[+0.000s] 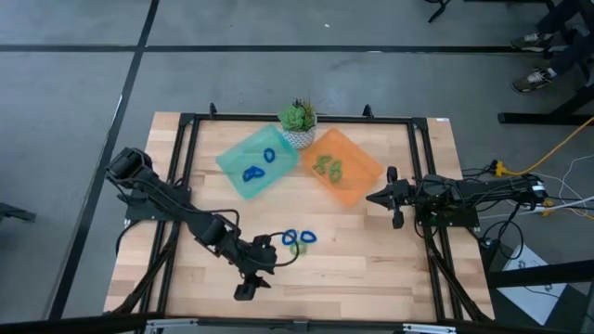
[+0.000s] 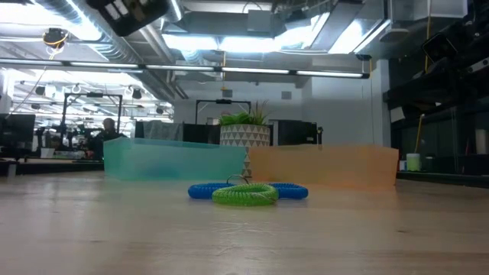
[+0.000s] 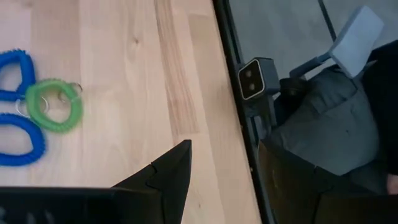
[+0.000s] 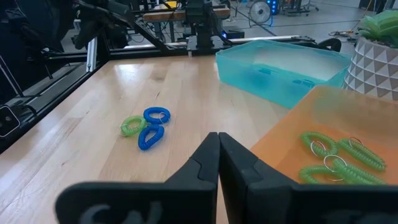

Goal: Sort spring keychains
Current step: Put the blue spring keychain into the green bin

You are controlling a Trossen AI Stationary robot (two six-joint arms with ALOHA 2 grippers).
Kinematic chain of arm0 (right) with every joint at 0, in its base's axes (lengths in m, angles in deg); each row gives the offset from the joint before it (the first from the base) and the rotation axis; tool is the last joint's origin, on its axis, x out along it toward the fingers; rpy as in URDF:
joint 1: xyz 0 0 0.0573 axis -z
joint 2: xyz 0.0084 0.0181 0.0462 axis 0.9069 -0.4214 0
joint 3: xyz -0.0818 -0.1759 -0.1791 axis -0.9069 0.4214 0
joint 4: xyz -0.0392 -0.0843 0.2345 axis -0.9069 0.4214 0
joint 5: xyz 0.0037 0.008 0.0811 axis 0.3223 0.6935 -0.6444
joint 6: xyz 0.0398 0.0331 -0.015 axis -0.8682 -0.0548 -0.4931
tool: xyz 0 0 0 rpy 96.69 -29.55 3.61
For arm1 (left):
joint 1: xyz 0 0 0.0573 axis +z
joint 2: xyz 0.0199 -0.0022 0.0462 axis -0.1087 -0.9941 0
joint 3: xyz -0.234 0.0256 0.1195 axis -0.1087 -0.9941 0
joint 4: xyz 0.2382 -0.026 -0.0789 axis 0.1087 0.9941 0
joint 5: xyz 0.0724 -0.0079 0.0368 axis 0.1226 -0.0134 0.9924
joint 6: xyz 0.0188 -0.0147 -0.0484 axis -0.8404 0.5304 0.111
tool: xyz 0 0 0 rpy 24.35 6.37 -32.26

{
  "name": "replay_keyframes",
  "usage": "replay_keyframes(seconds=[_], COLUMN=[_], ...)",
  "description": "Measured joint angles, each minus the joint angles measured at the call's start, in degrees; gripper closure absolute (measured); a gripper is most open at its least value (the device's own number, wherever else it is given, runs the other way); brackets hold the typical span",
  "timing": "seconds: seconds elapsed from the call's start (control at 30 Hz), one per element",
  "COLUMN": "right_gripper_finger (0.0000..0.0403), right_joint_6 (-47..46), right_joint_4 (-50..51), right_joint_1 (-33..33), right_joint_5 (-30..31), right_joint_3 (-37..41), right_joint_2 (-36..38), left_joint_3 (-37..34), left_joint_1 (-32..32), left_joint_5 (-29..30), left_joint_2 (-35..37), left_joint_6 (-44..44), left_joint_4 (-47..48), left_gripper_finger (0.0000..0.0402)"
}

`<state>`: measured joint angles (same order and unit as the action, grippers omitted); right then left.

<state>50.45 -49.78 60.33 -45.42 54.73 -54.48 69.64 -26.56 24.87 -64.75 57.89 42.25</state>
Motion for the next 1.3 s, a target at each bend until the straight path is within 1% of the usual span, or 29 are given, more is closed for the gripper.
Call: replay_keyframes(seconds=[0.17,0.3,0.4,0.5,0.67,1.17,1.3], right_gripper_finger=[0.0395,0.0395,0.0395,0.0395,0.0395,0.0395,0.0395], right_joint_6=[0.0,0.0,0.0,0.0,0.0,0.0,0.0], right_joint_4=[0.0,0.0,0.0,0.0,0.0,0.0,0.0], right_joint_1=[0.0,0.0,0.0,0.0,0.0,0.0,0.0], right_joint_5=[0.0,0.0,0.0,0.0,0.0,0.0,0.0], right_joint_3=[0.0,0.0,0.0,0.0,0.0,0.0,0.0], right_joint_2=[0.0,0.0,0.0,0.0,0.0,0.0,0.0], left_joint_3=[0.0,0.0,0.0,0.0,0.0,0.0,0.0], left_joint_1=[-1.4,-3.0,-3.6,-3.9,-3.2,6.0,7.7], left_joint_5=[1.4,5.9,7.9,11.6,17.9,17.9,17.9], left_joint_2=[0.0,0.0,0.0,0.0,-0.4,-8.0,-10.1], left_joint_6=[2.0,1.9,1.8,1.6,-3.1,-14.7,-20.4], left_joint_4=[1.1,4.3,7.0,10.0,14.4,13.3,12.0], left_gripper_finger=[0.0222,0.0222,0.0222,0.0222,0.0222,0.0222,0.0222])
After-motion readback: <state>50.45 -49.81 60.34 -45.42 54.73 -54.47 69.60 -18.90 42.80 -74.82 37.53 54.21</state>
